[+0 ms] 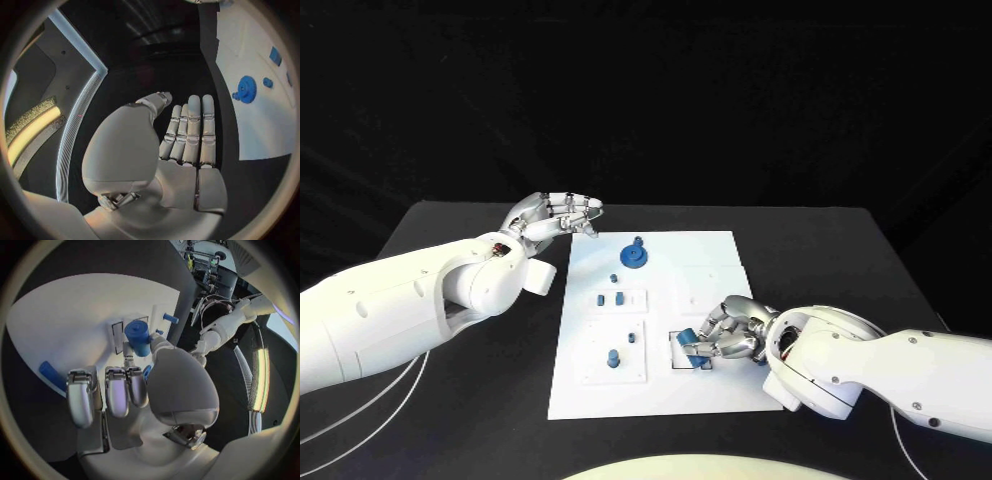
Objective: Assemble the parts on the task board
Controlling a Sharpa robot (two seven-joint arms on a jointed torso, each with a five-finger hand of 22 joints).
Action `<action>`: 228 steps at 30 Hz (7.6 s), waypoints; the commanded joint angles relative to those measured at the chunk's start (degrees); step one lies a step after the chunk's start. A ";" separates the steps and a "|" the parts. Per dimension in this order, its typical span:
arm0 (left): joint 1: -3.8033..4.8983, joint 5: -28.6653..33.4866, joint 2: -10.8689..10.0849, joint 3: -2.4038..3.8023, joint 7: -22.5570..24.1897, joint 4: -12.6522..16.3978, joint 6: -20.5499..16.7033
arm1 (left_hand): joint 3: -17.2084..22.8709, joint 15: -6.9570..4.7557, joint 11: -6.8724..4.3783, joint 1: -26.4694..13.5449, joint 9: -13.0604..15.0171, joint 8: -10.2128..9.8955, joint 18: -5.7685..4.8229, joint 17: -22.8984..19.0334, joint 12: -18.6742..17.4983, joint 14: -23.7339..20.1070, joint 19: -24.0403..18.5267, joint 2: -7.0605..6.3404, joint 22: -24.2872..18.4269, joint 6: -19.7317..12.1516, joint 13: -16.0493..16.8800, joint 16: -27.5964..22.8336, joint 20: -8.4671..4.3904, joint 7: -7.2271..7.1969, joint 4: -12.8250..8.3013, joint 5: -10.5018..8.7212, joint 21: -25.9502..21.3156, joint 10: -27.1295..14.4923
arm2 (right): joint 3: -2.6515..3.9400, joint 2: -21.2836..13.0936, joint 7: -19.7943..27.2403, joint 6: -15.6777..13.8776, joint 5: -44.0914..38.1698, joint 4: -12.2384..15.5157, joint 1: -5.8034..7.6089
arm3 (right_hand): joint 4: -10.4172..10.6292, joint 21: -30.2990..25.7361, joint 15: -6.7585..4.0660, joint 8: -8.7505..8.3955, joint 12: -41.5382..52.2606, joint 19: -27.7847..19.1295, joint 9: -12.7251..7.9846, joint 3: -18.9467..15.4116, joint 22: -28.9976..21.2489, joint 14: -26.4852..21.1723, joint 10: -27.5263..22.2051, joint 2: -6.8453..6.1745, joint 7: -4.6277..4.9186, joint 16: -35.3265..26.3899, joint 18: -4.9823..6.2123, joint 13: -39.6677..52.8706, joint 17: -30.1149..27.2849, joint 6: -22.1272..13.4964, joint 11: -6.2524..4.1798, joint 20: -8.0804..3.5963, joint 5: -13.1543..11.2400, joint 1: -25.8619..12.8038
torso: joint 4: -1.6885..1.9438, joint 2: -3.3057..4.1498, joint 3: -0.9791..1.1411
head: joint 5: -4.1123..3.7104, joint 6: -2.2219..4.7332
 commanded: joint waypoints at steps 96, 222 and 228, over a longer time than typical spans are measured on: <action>-0.02 0.08 -0.72 0.03 -0.76 0.51 0.76 | 0.41 0.35 0.24 -0.42 0.01 0.67 0.34 0.15 1.04 -1.93 -1.33 0.89 -0.51 -0.73 0.01 0.27 0.47 0.21 0.85 0.23 -1.57 -1.59 | -0.04 -0.84 3.33 4.63 -4.26 0.44 -1.22 | -0.12 0.26 -0.69 1.89 0.14 6.09 3.87 -6.81 15.06 4.85 4.37 -1.73 -2.77 0.29 -0.81 12.66 9.06 3.77 -0.75 -0.72 0.08 3.12 | -0.09 0.00 0.02 | 0.27 -0.23; -0.15 0.37 -2.06 -0.14 -0.40 0.79 2.32 | 0.97 0.51 0.43 0.12 -0.05 1.12 0.38 0.29 1.98 -2.72 -1.72 0.87 0.05 -1.22 0.02 0.94 0.59 0.50 0.40 0.21 -1.46 -2.05 | -0.18 -7.89 -1.91 5.67 -28.42 -3.19 -4.35 | -1.06 0.26 -0.28 -0.78 -2.00 6.09 3.45 -0.19 15.06 4.59 3.31 -3.96 -2.22 -0.32 -0.81 11.46 7.92 3.21 -0.29 -0.31 0.34 8.48 | 0.00 0.01 0.02 | -2.22 -0.37; -0.15 0.37 -2.09 -0.14 -0.48 0.81 2.35 | 0.98 0.52 0.44 0.06 -0.05 1.14 0.38 0.29 2.01 -2.75 -1.73 0.91 0.06 -1.23 0.01 0.97 0.60 0.51 0.45 0.20 -1.47 -2.11 | -0.18 -7.69 -2.08 5.13 -27.98 -2.80 -4.51 | -1.00 0.26 -0.39 -0.76 -1.82 6.09 3.48 1.79 15.06 4.60 3.42 -4.43 -2.39 -0.33 -0.81 11.59 7.93 3.75 -0.43 -0.40 0.32 9.34 | -0.06 0.02 0.00 | -2.36 -0.31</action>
